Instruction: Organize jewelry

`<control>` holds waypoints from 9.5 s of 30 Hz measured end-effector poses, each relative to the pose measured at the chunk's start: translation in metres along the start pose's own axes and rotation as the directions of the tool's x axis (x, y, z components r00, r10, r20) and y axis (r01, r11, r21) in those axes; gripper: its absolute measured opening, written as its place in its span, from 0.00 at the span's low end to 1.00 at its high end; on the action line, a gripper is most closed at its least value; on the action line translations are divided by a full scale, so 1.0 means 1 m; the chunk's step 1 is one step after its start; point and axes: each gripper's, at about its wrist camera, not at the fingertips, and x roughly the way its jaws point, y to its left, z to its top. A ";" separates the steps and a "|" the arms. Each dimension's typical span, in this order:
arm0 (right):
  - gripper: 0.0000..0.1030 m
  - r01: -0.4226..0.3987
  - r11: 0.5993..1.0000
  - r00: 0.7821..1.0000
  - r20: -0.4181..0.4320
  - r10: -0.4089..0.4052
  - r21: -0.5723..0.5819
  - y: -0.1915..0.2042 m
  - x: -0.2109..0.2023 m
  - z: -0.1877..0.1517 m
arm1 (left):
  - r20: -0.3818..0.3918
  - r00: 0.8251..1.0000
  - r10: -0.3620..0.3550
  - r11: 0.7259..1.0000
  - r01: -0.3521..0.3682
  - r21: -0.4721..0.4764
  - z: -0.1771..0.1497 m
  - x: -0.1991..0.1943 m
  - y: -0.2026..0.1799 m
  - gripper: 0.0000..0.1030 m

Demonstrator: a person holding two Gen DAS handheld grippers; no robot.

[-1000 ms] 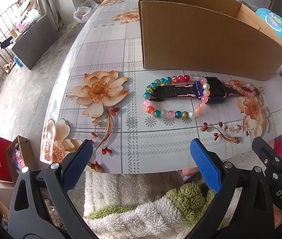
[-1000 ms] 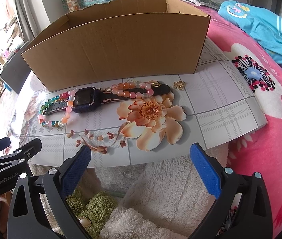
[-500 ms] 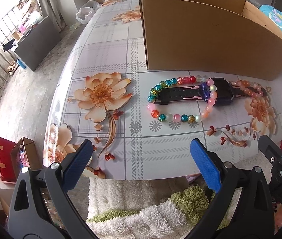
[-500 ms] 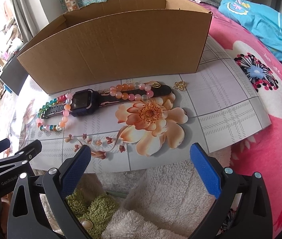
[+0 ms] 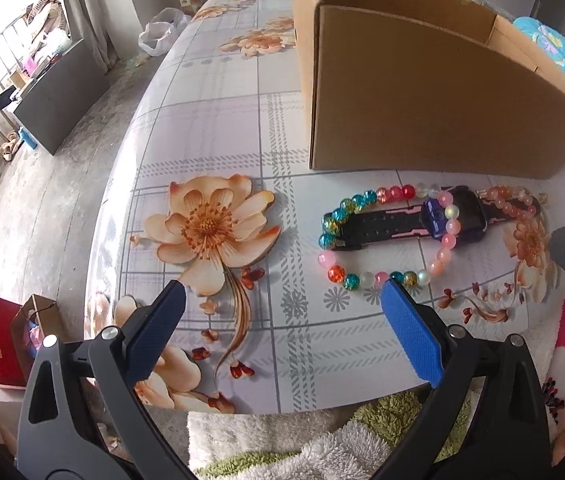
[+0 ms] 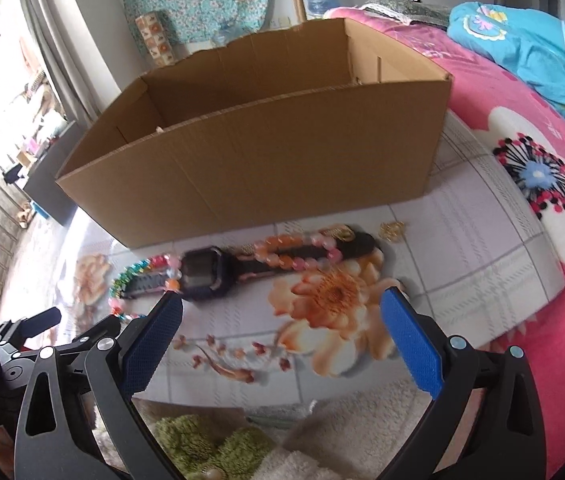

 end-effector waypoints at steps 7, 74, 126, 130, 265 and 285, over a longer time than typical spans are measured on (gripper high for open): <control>0.87 -0.124 0.990 0.992 -0.019 0.123 -0.072 0.030 0.014 0.015 | 0.158 0.949 -0.271 0.960 0.279 -0.030 0.006 -0.006 0.038 0.92; 0.09 -0.402 0.889 0.911 -0.191 0.365 -0.218 0.117 0.069 0.215 | 0.166 0.914 -0.370 0.889 0.297 0.348 0.208 -0.056 -0.030 0.08; 0.57 -0.255 0.757 0.966 -0.195 0.170 -0.601 0.119 0.024 0.010 | 0.094 0.985 -0.144 0.974 0.124 0.191 0.003 -0.002 0.041 0.53; 0.57 -0.240 0.697 0.966 -0.234 0.106 -0.676 0.133 0.043 0.010 | 0.098 0.985 -0.142 0.960 0.113 0.257 -0.008 0.001 0.023 0.53; 0.38 -0.397 0.478 0.918 -0.333 0.216 -0.784 0.130 0.031 -0.020 | 0.089 0.860 -0.503 0.847 0.510 -0.149 0.021 -0.005 0.046 0.15; 0.22 -0.270 0.596 0.941 -0.076 0.330 -0.756 0.132 0.006 -0.037 | 0.215 0.842 -0.494 0.866 0.499 0.034 0.035 -0.069 0.021 0.15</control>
